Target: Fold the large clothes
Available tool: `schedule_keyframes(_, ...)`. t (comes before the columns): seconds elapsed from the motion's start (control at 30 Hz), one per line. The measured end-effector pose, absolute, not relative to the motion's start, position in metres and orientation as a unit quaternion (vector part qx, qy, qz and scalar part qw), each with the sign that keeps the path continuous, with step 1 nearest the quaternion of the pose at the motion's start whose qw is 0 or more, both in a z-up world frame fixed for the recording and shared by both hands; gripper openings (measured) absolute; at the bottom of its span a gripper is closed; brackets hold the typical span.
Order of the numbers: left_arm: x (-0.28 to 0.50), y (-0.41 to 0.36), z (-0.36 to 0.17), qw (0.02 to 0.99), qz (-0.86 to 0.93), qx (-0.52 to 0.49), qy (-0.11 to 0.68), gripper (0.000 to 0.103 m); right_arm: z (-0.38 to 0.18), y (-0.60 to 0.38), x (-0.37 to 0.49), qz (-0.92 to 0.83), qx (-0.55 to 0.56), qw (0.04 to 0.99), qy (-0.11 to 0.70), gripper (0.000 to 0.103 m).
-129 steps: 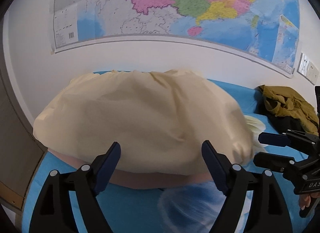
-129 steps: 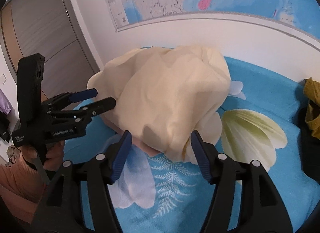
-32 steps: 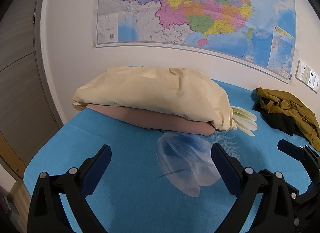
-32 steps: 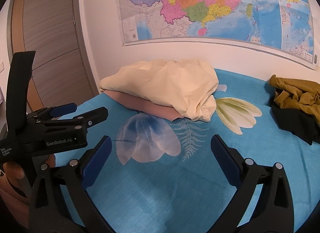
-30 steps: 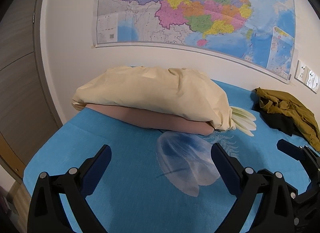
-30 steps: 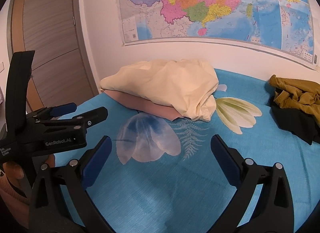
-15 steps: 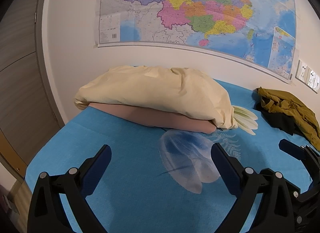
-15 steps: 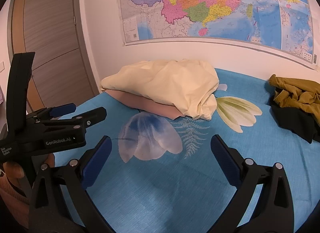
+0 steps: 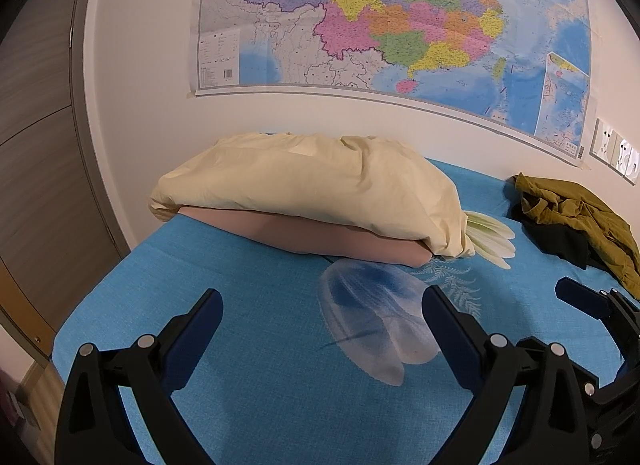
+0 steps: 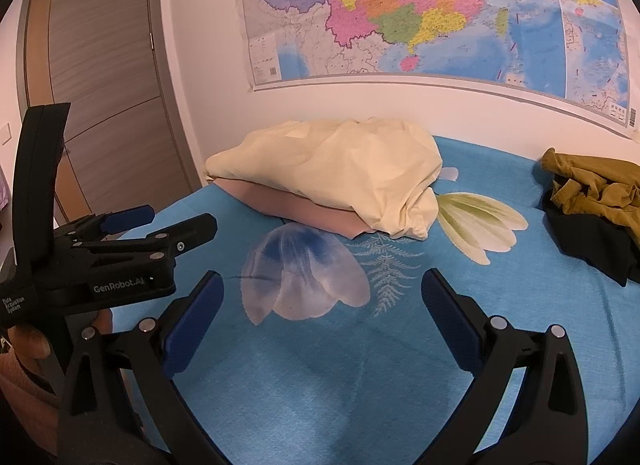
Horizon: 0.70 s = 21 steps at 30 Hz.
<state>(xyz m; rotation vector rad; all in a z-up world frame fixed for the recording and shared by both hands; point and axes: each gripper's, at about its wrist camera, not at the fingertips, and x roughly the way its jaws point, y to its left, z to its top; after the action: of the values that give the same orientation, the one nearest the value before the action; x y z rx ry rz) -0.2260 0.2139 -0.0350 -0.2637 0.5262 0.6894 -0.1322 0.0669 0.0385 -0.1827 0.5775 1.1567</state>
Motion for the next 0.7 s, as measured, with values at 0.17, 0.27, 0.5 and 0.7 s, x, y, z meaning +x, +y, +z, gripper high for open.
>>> schedule_keyframes(0.17, -0.2264, 0.2126, -0.0350, 0.899, 0.334, -0.125, 0.256, 0.096, 0.0385, 0.0670, -0.1334, 0.536, -0.083, 0.795, 0.271, 0.097)
schedule_keyframes(0.27, -0.2255, 0.2122, -0.0350, 0.898, 0.335, -0.125, 0.257, 0.096, 0.0385, 0.0668, -0.1343, 0.536, -0.083, 0.796, 0.270, 0.097)
schedule_keyframes(0.5, -0.2255, 0.2122, -0.0354, 0.898, 0.333, -0.124, 0.258, 0.096, 0.0383, 0.0667, -0.1346, 0.537, -0.082, 0.794, 0.272, 0.097)
schedule_keyframes(0.7, -0.2255, 0.2119, -0.0364, 0.898, 0.333, -0.125, 0.260, 0.096, 0.0374, 0.0671, -0.1339, 0.535, -0.082, 0.795, 0.273, 0.097)
